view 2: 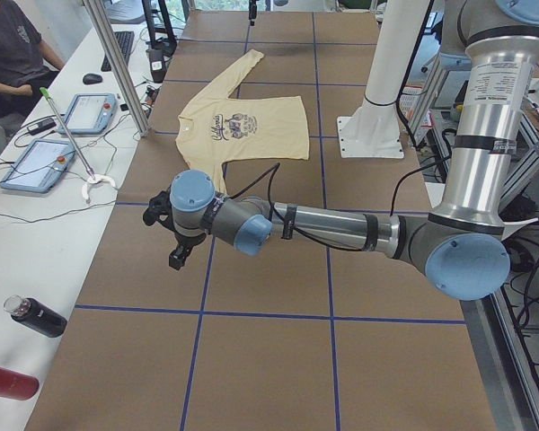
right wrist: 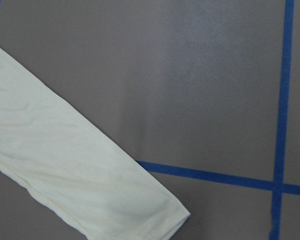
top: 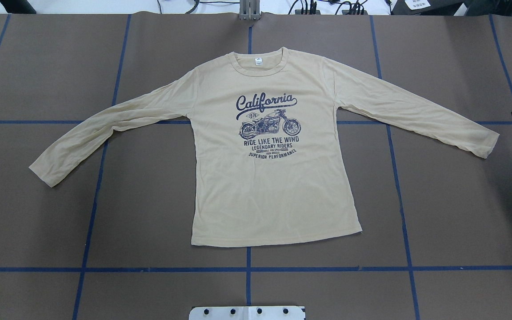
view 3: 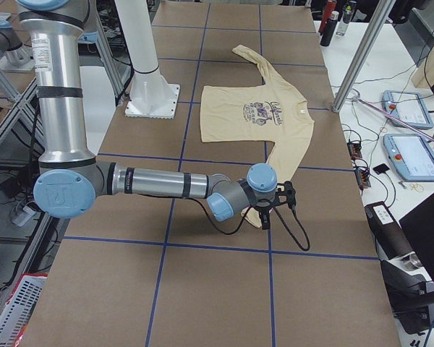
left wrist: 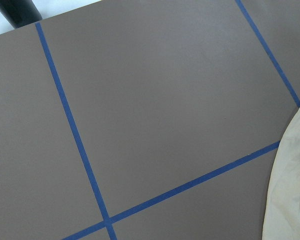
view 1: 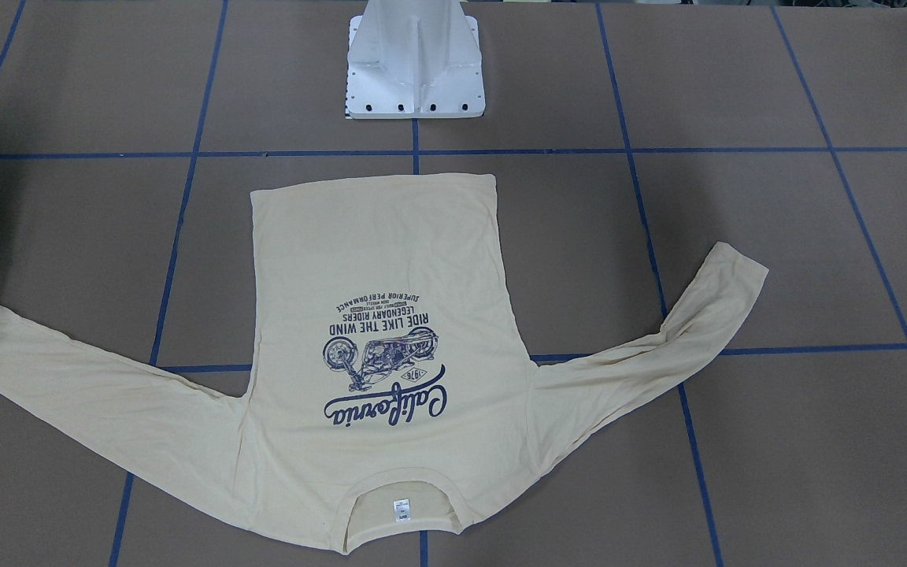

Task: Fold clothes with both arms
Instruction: 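Move the right gripper toward the cuff of the sleeve nearest it, then grasp the sleeve cuff nearest the right gripper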

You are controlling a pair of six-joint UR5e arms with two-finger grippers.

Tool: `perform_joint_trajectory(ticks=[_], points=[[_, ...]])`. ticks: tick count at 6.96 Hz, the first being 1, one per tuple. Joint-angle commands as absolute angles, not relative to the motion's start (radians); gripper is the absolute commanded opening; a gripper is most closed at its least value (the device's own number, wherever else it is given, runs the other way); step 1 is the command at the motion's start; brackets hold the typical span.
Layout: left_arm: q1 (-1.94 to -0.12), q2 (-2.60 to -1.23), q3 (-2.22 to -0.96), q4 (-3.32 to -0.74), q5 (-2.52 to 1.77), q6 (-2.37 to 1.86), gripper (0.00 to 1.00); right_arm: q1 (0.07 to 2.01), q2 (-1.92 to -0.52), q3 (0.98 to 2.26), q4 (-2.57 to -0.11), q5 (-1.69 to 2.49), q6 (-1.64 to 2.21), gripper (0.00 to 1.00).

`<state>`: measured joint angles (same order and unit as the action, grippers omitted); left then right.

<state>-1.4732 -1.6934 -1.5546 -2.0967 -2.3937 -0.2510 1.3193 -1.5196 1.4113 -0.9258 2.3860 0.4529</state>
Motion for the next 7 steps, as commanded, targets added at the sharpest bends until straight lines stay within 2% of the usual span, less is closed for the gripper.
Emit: perform_joint_trajectory(ticks=[1, 7], points=[[-1.395, -1.684, -1.554, -2.239, -2.294, -0.472, 1.0, 1.237, -1.508, 1.385, -0.859, 2.349, 0.607, 1.0], [-1.391, -1.684, -1.557, -2.241, -2.301, -0.477, 1.0, 1.149, -1.503, 1.322, -0.857, 2.293, 0.604, 1.0]])
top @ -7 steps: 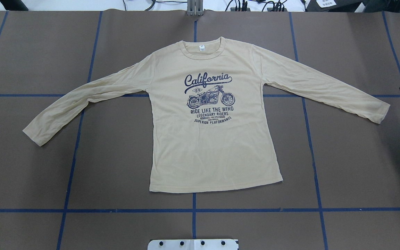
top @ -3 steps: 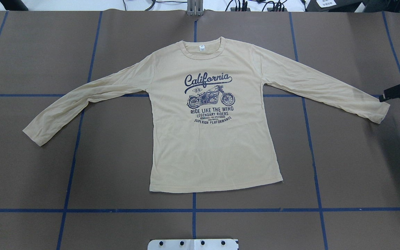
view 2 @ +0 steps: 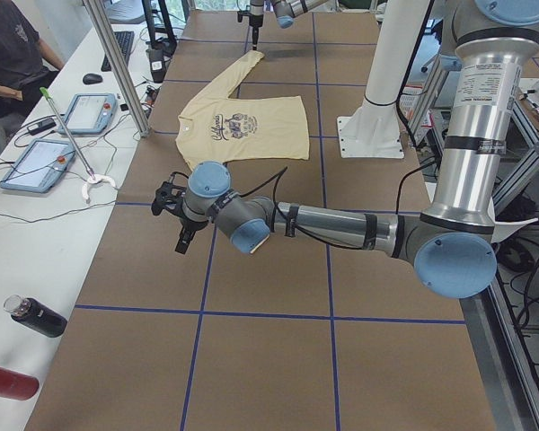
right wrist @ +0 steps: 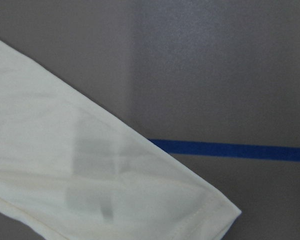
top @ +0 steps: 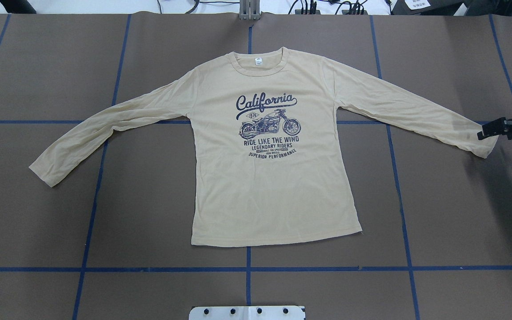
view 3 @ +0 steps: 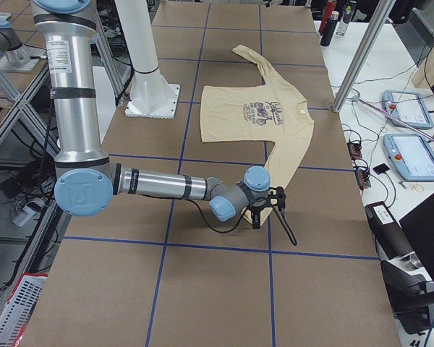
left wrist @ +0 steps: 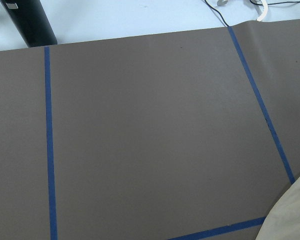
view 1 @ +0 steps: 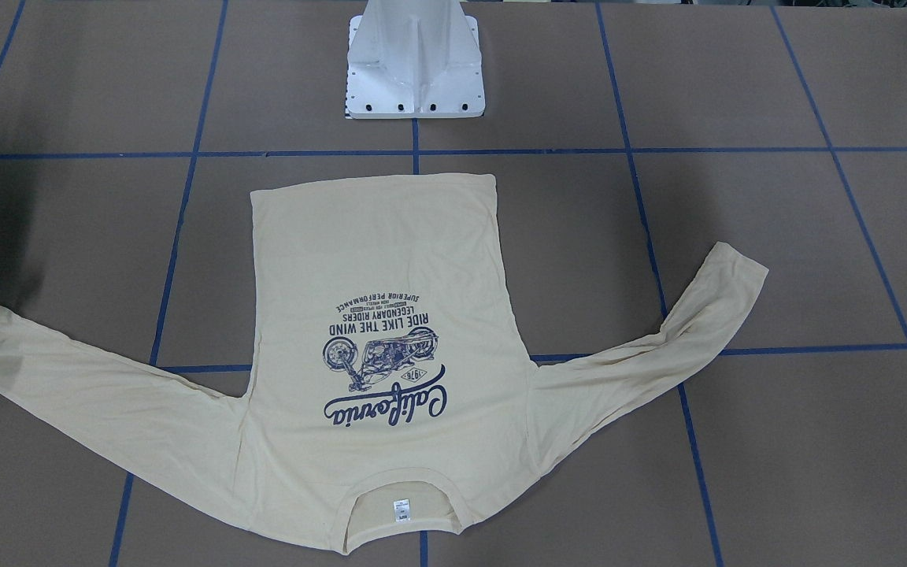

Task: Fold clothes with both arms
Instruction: 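Grasp the sleeve cuff nearest the right gripper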

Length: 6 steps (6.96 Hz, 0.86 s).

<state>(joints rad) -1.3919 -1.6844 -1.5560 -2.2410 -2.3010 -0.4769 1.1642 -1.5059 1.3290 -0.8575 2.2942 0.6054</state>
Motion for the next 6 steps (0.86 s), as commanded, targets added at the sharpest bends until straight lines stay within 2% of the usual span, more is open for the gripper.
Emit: perform_joint_trajectory(ticks=[1, 6], points=[[-1.391, -1.684, -1.555, -2.241, -2.301, -0.477, 1.0, 1.138, -1.503, 1.316, -0.859, 2.295, 0.604, 1.0], [-1.391, -1.684, -1.555, -2.241, -2.301, -0.474, 1.0, 1.138, -1.505, 1.307, -0.864, 2.292, 0.595, 0.99]])
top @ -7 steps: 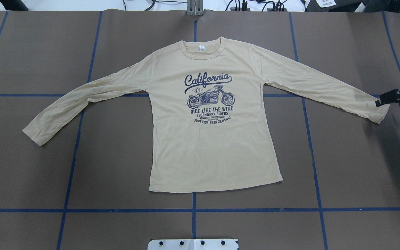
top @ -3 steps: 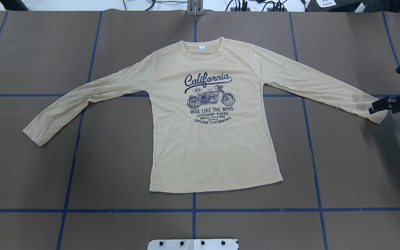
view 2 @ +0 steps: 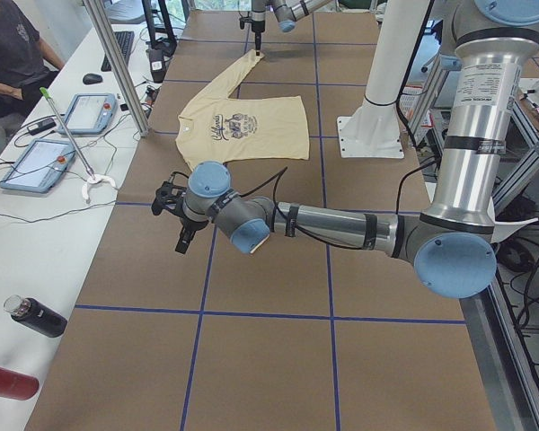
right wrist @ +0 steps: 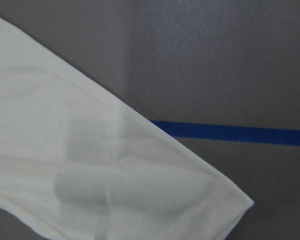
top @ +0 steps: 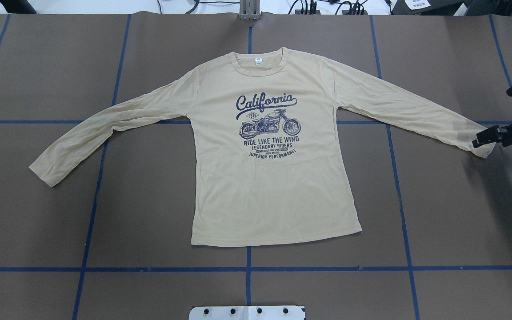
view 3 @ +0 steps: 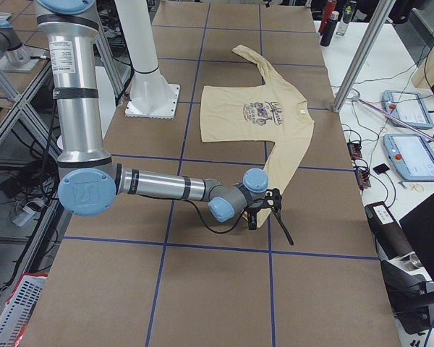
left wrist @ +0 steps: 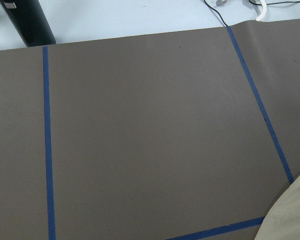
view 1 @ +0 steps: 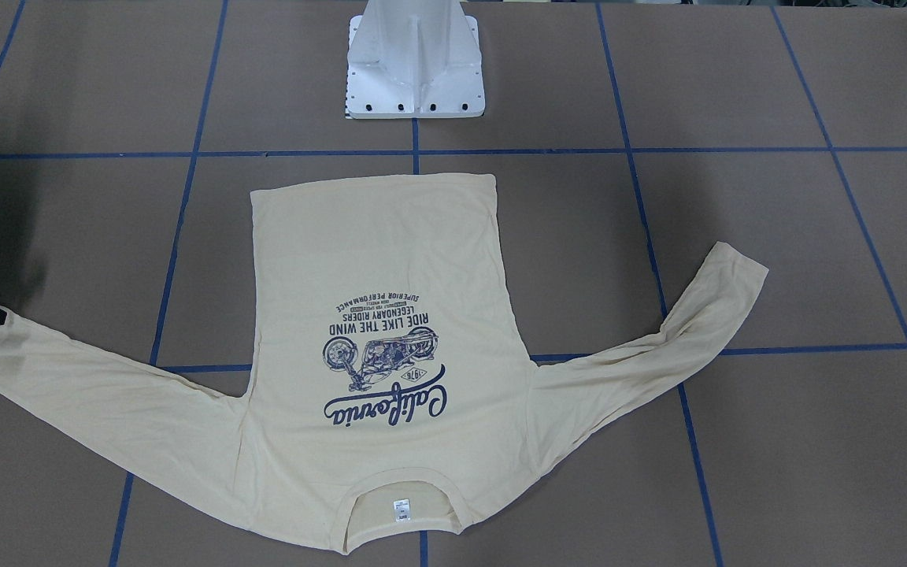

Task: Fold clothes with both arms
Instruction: 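Grasp the sleeve cuff nearest the right gripper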

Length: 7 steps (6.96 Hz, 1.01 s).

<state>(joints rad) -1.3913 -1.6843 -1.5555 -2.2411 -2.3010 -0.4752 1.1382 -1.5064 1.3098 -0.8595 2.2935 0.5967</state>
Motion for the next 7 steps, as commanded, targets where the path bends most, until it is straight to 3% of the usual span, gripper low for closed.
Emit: perform_joint_trajectory(ticks=[1, 3, 5, 7], points=[[-1.393, -1.683, -1.555, -2.241, -2.302, -0.474, 1.0, 1.137, -1.505, 1.301, -0.867, 2.28, 0.595, 0.99], [-1.393, -1.683, -1.555, -2.241, -2.302, -0.474, 1.0, 1.137, -1.506, 1.302, -0.871, 2.275, 0.598, 0.93], [-1.393, -1.681, -1.555, -2.241, -2.303, -0.476, 1.0, 1.137, -1.505, 1.301, -0.873, 2.275, 0.603, 0.64], [-1.393, -1.681, -1.555, -2.241, -2.303, -0.476, 1.0, 1.137, -1.508, 1.299, -0.873, 2.275, 0.603, 0.65]])
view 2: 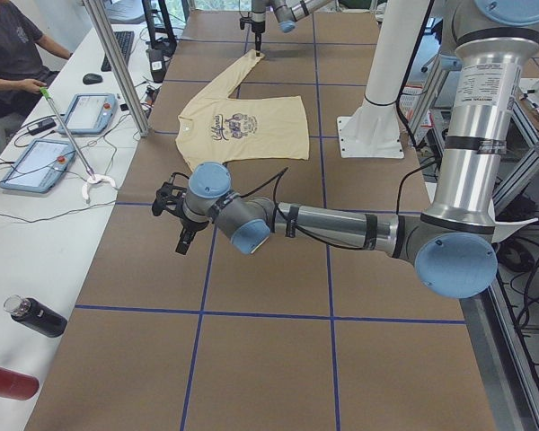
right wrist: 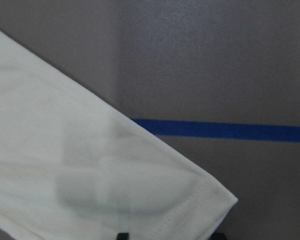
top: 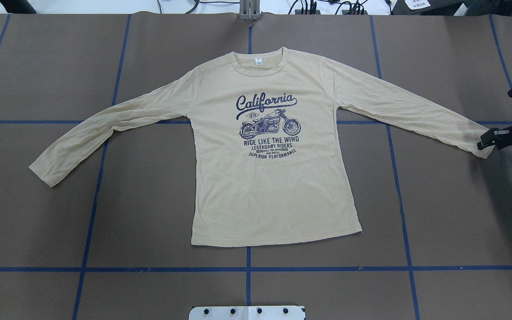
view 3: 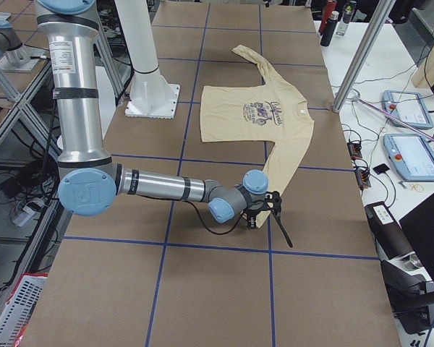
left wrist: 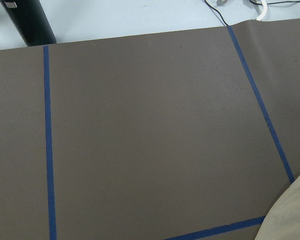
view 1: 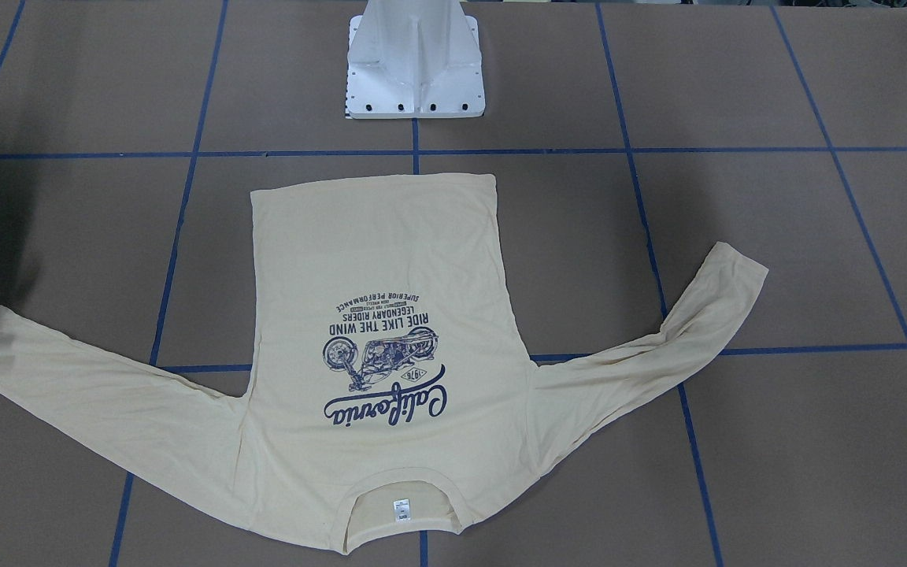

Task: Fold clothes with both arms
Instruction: 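Grasp the sleeve cuff nearest the right gripper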

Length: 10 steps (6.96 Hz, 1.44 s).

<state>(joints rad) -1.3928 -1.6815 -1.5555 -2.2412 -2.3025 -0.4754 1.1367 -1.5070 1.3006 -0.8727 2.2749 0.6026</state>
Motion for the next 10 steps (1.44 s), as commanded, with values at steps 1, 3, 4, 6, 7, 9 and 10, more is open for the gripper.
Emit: perform_joint_trajectory(ticks=[1, 3, 4, 6, 7, 9, 10], points=[[-1.393, -1.681, -1.557, -2.241, -2.304, -0.476, 1.0, 1.137, -1.506, 1.295, -0.873, 2.275, 0.603, 0.66], [-1.393, -1.681, -1.555, -2.241, -2.304, -0.476, 1.0, 1.137, -1.505, 1.296, -0.871, 2.275, 0.604, 0.46], [-1.393, -1.681, -1.555, -2.241, -2.304, -0.476, 1.0, 1.137, -1.503, 1.296, -0.871, 2.273, 0.604, 0.31], [-1.393, -1.681, -1.554, -2.241, -2.303, -0.477, 1.0, 1.137, -1.502, 1.302, -0.867, 2.275, 0.604, 0.1], [-1.393, -1.681, -1.552, -2.241, -2.303, -0.476, 1.0, 1.137, -1.5, 1.311, -0.865, 2.278, 0.604, 0.03], [-1.393, -1.681, -1.552, -2.241, -2.303, -0.476, 1.0, 1.143, -1.5, 1.327, -0.859, 2.281, 0.609, 0.0], [-1.393, -1.681, -1.552, -2.241, -2.303, -0.477, 1.0, 1.147, -1.499, 1.333, -0.861, 2.287, 0.609, 0.0]])
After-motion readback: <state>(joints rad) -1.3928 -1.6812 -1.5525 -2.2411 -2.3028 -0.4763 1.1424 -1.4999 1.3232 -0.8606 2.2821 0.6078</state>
